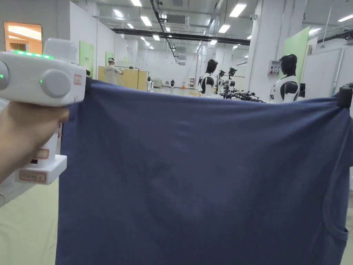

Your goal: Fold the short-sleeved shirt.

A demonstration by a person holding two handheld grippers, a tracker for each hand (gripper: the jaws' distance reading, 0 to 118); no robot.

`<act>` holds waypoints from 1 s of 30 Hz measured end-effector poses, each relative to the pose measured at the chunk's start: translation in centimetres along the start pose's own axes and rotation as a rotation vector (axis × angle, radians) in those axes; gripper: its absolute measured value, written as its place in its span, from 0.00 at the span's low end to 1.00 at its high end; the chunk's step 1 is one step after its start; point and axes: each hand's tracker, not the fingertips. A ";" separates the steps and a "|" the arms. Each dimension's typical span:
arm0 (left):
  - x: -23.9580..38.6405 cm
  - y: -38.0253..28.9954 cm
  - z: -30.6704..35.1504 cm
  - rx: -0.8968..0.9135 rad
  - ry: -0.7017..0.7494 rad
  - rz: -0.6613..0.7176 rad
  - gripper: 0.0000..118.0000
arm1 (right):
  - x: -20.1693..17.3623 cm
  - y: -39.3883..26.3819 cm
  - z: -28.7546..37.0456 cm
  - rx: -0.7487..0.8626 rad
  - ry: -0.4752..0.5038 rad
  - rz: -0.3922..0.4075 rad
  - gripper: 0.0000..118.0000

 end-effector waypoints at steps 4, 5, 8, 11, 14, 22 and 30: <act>0.6 0.7 -5.1 0.007 0.024 -0.029 0.02 | -1.6 1.2 -5.3 0.016 -0.012 0.011 0.04; 0.9 0.6 -6.4 0.013 0.031 -0.039 0.02 | -2.0 1.6 -6.8 0.021 -0.015 0.012 0.04; 1.8 0.8 -10.6 0.012 0.062 -0.069 0.02 | -1.9 2.4 -11.2 0.051 -0.015 -0.048 0.04; 2.4 0.5 -14.1 0.014 0.076 -0.032 0.02 | -2.0 2.7 -14.4 0.057 -0.002 -0.077 0.04; 3.4 -0.5 -17.5 0.012 0.081 -0.027 0.02 | -2.3 1.9 -17.3 0.080 -0.024 -0.031 0.04; 7.3 -3.8 -23.4 -0.004 0.056 -0.089 0.02 | -2.5 -2.9 -23.3 0.049 -0.083 -0.023 0.04; 9.2 -12.3 -26.1 -0.095 -0.035 -0.074 0.02 | -1.5 -13.8 -24.5 -0.079 -0.035 -0.007 0.04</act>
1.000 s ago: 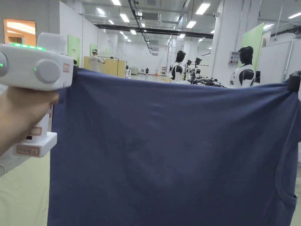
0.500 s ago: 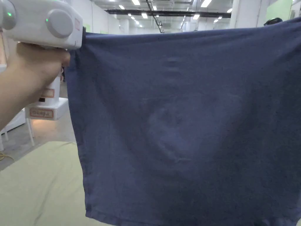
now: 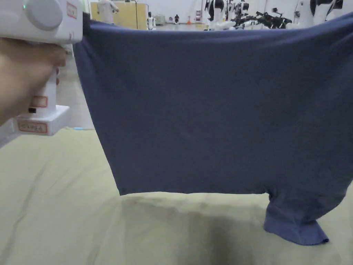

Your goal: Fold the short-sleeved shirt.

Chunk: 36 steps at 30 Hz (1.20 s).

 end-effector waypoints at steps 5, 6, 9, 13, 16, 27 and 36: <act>2.3 -8.5 -0.7 -0.134 -0.035 0.009 0.02 | -0.8 -9.5 0.4 -0.166 0.011 0.030 0.04; 2.7 -10.1 -0.8 -0.160 -0.037 0.015 0.02 | -1.0 -11.3 0.7 -0.182 0.021 0.035 0.04; 3.6 -15.5 -0.2 -0.268 -0.046 0.038 0.02 | -1.6 -17.1 2.1 -0.258 0.042 0.042 0.04; 4.0 -21.7 1.7 -0.322 -0.064 0.024 0.02 | -2.0 -23.9 4.9 -0.358 0.058 0.025 0.04; 4.1 -25.3 3.9 -0.375 -0.088 0.028 0.02 | -2.3 -27.0 8.2 -0.411 0.084 0.000 0.04; -0.9 -26.8 18.1 -0.378 -0.123 0.093 0.02 | 1.8 -25.0 23.7 -0.378 0.151 -0.030 0.04; -4.8 -28.5 32.2 -0.422 -0.200 0.056 0.02 | 5.4 -25.0 38.9 -0.464 0.257 0.042 0.04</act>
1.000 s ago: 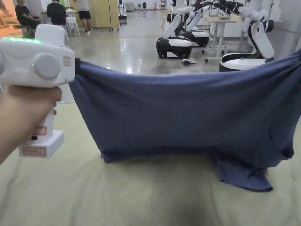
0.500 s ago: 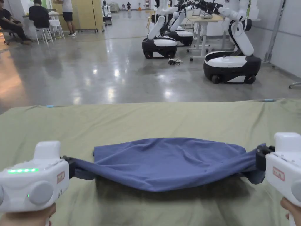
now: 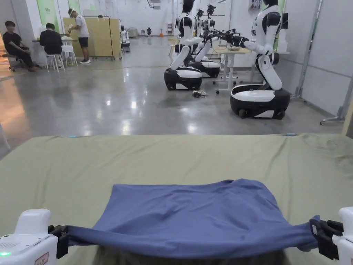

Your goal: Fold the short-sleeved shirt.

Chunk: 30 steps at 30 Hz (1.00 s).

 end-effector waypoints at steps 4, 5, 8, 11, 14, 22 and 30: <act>0.1 -4.5 3.9 -0.024 -0.025 -0.020 0.02 | 0.0 -5.1 3.9 -0.041 0.019 -0.013 0.04; 0.1 -5.5 4.7 -0.039 -0.031 -0.016 0.02 | 0.1 -6.3 4.7 -0.063 0.029 -0.028 0.04; 0.1 -8.6 6.5 -0.077 -0.042 -0.025 0.02 | -0.6 -9.0 6.6 -0.090 0.022 0.012 0.04; 0.0 -11.7 7.2 -0.107 -0.045 -0.041 0.02 | -1.0 -11.5 7.3 -0.130 0.017 0.039 0.04; 0.5 -14.2 7.3 -0.140 -0.043 -0.038 0.02 | -1.3 -13.3 7.3 -0.178 -0.015 0.033 0.04; 1.6 -18.1 7.4 -0.030 0.113 -0.044 0.50 | -1.7 -17.0 6.1 -0.256 -0.099 -0.027 0.57; -0.1 -15.8 15.2 0.033 -0.007 -0.021 0.70 | -2.0 -15.0 13.9 -0.067 0.012 -0.093 0.64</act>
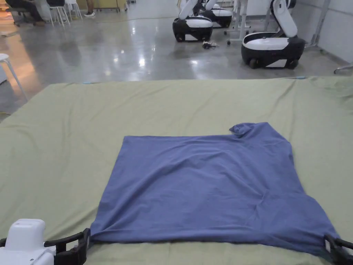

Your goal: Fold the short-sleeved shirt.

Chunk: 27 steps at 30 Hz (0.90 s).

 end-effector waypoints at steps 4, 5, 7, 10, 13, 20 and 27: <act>1.1 -0.7 2.4 -0.007 0.006 -0.040 0.00 | -3.0 1.0 3.1 0.031 -0.025 0.037 0.00; 0.9 -1.0 2.3 -0.039 -0.055 -0.005 0.00 | -3.5 1.1 3.5 0.031 0.037 0.014 0.00; 1.1 -1.7 1.5 -0.112 -0.101 0.036 0.00 | -3.5 0.7 2.7 0.017 0.071 0.015 0.00; 1.4 -2.7 -0.7 -0.121 -0.076 0.018 0.00 | -5.0 0.6 2.8 -0.001 0.096 0.029 0.00; 1.0 -3.1 -3.4 -0.135 -0.053 0.032 0.25 | -5.9 0.5 2.6 -0.006 0.136 0.006 0.00; 1.1 -2.9 -8.3 -0.194 -0.029 -0.001 0.65 | -5.8 0.3 1.5 -0.026 0.141 0.031 0.00; 1.5 -3.7 -10.4 -0.257 -0.033 -0.063 0.00 | -6.1 0.5 1.3 -0.032 0.136 0.047 0.00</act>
